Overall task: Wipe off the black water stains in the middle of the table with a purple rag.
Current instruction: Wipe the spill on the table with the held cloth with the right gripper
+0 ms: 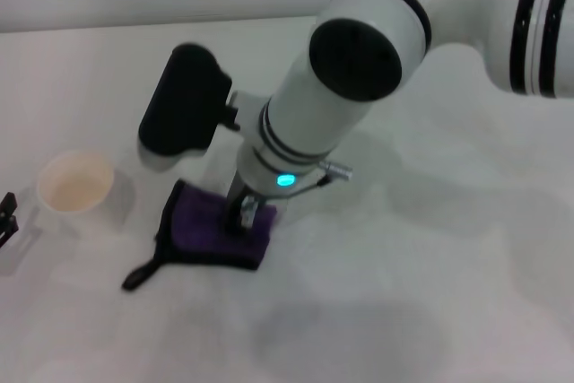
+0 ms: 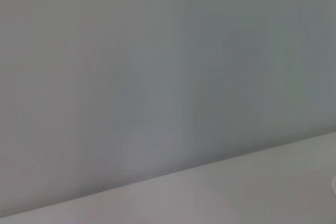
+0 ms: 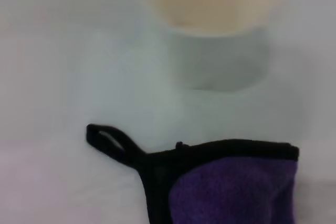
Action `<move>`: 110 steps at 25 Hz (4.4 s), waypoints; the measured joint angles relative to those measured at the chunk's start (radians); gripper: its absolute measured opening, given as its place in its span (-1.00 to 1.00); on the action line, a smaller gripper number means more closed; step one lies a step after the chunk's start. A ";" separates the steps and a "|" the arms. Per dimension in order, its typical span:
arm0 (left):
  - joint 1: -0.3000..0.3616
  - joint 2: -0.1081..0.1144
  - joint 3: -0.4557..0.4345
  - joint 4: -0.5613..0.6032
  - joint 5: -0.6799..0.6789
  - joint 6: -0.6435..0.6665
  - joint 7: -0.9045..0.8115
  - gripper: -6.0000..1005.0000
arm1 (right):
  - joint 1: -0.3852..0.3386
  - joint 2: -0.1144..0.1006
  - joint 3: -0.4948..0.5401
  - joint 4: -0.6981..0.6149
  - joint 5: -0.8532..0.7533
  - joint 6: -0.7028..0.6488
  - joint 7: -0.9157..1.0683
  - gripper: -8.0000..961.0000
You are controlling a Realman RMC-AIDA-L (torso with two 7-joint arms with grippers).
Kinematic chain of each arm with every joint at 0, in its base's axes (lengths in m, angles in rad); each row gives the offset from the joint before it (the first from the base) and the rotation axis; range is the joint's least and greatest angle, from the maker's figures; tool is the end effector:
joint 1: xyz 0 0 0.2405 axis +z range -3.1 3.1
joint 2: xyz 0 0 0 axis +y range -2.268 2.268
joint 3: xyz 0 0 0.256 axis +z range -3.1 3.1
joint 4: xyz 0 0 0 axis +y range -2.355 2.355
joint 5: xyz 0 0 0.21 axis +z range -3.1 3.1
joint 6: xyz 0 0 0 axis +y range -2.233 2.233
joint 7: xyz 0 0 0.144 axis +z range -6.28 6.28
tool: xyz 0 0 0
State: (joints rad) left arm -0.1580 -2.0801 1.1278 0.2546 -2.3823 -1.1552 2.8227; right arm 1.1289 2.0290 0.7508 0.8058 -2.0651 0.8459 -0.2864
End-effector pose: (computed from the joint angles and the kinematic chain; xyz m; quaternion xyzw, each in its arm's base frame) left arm -0.3884 0.2476 -0.0108 -0.7866 -0.2119 -0.1953 0.5460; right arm 0.1043 0.3533 -0.1620 -0.9569 0.1425 -0.2150 0.1334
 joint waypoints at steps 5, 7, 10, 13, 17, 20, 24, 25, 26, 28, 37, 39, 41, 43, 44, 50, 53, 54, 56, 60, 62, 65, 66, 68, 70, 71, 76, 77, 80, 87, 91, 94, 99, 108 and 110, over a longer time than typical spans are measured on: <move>0.000 0.000 0.000 0.000 -0.003 0.001 -0.001 0.77 | 0.002 0.000 0.092 -0.087 -0.093 -0.015 0.009 -0.82; -0.001 0.000 0.000 0.000 -0.004 0.006 -0.002 0.77 | -0.003 0.000 0.132 -0.111 -0.155 -0.014 0.031 -0.82; -0.006 0.000 -0.001 0.000 -0.005 0.007 -0.002 0.77 | -0.006 -0.001 0.170 -0.136 -0.246 -0.004 0.080 -0.81; -0.009 0.000 0.000 0.002 -0.005 0.008 -0.002 0.77 | -0.008 -0.004 0.205 -0.158 -0.318 0.015 0.118 -0.81; -0.013 0.002 0.000 0.004 -0.005 0.009 -0.002 0.77 | -0.017 -0.005 0.276 -0.201 -0.392 0.040 0.129 -0.80; -0.014 0.002 0.000 0.005 -0.005 0.009 -0.002 0.77 | -0.021 -0.006 0.302 -0.238 -0.425 0.052 0.142 -0.80; -0.014 0.003 -0.001 0.006 -0.005 0.009 -0.001 0.77 | -0.039 -0.010 0.305 -0.236 -0.461 0.060 0.188 -0.79; -0.014 0.003 -0.002 0.007 -0.005 0.010 -0.001 0.77 | -0.046 -0.009 0.310 -0.227 -0.460 0.067 0.181 -0.79; -0.015 0.003 -0.002 0.007 -0.005 0.009 0.000 0.77 | -0.054 -0.008 0.318 -0.212 -0.457 0.078 0.166 -0.79; -0.022 0.004 -0.002 0.006 -0.005 0.010 0.001 0.77 | -0.083 -0.004 0.334 -0.158 -0.443 0.105 0.127 -0.79; -0.031 0.004 -0.002 0.001 -0.005 0.011 0.002 0.77 | -0.159 -0.001 0.241 0.094 -0.261 0.205 0.042 -0.77; -0.032 0.003 -0.002 0.000 -0.005 0.011 0.002 0.77 | -0.155 -0.002 0.192 0.116 -0.214 0.203 0.040 -0.77; -0.033 0.003 -0.002 0.000 -0.005 0.011 0.002 0.77 | -0.150 -0.002 0.152 0.136 -0.158 0.202 0.026 -0.77; -0.036 0.003 -0.002 0.000 -0.005 0.011 0.002 0.77 | -0.150 -0.001 0.130 0.152 -0.105 0.202 -0.001 -0.76; -0.036 0.003 -0.002 0.000 -0.005 0.011 0.002 0.77 | -0.150 -0.001 0.125 0.158 -0.087 0.202 -0.013 -0.76; -0.037 0.002 -0.002 0.000 -0.005 0.011 0.003 0.77 | -0.143 -0.001 0.107 0.175 -0.057 0.145 -0.037 -0.75; -0.037 0.002 -0.002 0.000 -0.005 0.011 0.003 0.77 | -0.120 -0.001 0.097 0.140 -0.062 0.082 -0.029 -0.75; -0.037 0.002 -0.002 0.000 -0.005 0.011 0.003 0.77 | -0.108 -0.001 0.095 0.120 -0.063 0.061 -0.025 -0.75; -0.034 0.002 -0.002 0.000 -0.005 0.010 0.002 0.77 | -0.089 -0.001 0.094 0.077 -0.064 0.030 -0.019 -0.74; -0.030 0.002 -0.002 0.001 -0.005 0.010 0.002 0.77 | -0.057 -0.001 0.109 -0.011 -0.066 -0.020 -0.016 -0.74; -0.031 0.002 -0.002 0.000 -0.005 0.010 0.003 0.77 | -0.046 -0.001 0.129 -0.052 -0.072 -0.036 -0.019 -0.74; -0.035 0.002 -0.002 0.000 -0.005 0.011 0.003 0.77 | -0.039 -0.001 0.170 -0.097 -0.111 -0.049 -0.018 -0.73; -0.036 0.002 -0.002 0.000 -0.005 0.011 0.003 0.77 | -0.039 -0.001 0.188 -0.110 -0.128 -0.051 -0.016 -0.73; -0.036 0.002 -0.002 0.000 -0.006 0.011 0.003 0.77 | -0.043 -0.001 0.222 -0.135 -0.159 -0.053 -0.007 -0.73; -0.036 0.002 -0.002 0.000 -0.012 0.011 0.003 0.77 | -0.053 -0.003 0.249 -0.151 -0.192 -0.054 0.011 -0.72; -0.034 0.002 -0.002 0.000 -0.016 0.011 0.003 0.77 | -0.060 -0.005 0.260 -0.152 -0.204 -0.052 0.017 -0.72; -0.031 0.005 -0.003 0.000 -0.029 0.021 0.003 0.77 | -0.130 -0.016 0.338 -0.086 -0.238 0.005 -0.006 -0.72; -0.033 0.005 -0.003 0.000 -0.030 0.023 0.003 0.77 | -0.155 -0.017 0.365 -0.057 -0.264 0.033 -0.012 -0.71; -0.041 0.006 -0.004 0.003 -0.030 0.045 0.003 0.77 | -0.235 -0.013 0.446 0.038 -0.369 0.099 -0.013 -0.71; -0.051 0.006 -0.004 0.004 -0.031 0.062 0.003 0.77 | -0.424 -0.018 0.670 0.275 -0.561 0.270 -0.023 -0.70; -0.052 0.006 -0.004 0.006 -0.031 0.065 0.003 0.77 | -0.495 -0.019 0.754 0.330 -0.640 0.322 -0.026 -0.69; -0.057 0.006 -0.003 0.007 -0.031 0.066 0.003 0.77 | -0.524 -0.021 0.803 0.331 -0.658 0.342 -0.041 -0.69; -0.071 0.008 -0.003 0.005 -0.031 0.091 0.003 0.77 | -0.562 -0.020 0.869 0.334 -0.656 0.372 -0.091 -0.68; -0.078 0.006 -0.003 0.006 -0.025 0.094 0.003 0.77 | -0.583 -0.016 0.883 0.385 -0.647 0.428 -0.116 -0.67; -0.078 0.007 -0.003 0.007 -0.026 0.093 0.003 0.77 | -0.586 -0.015 0.876 0.398 -0.643 0.435 -0.120 -0.67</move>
State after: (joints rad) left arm -0.2358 -2.0736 1.1244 0.2617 -2.4081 -1.0621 2.8256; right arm 0.5429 2.0135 1.6269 1.2036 -2.7077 1.2808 -0.4064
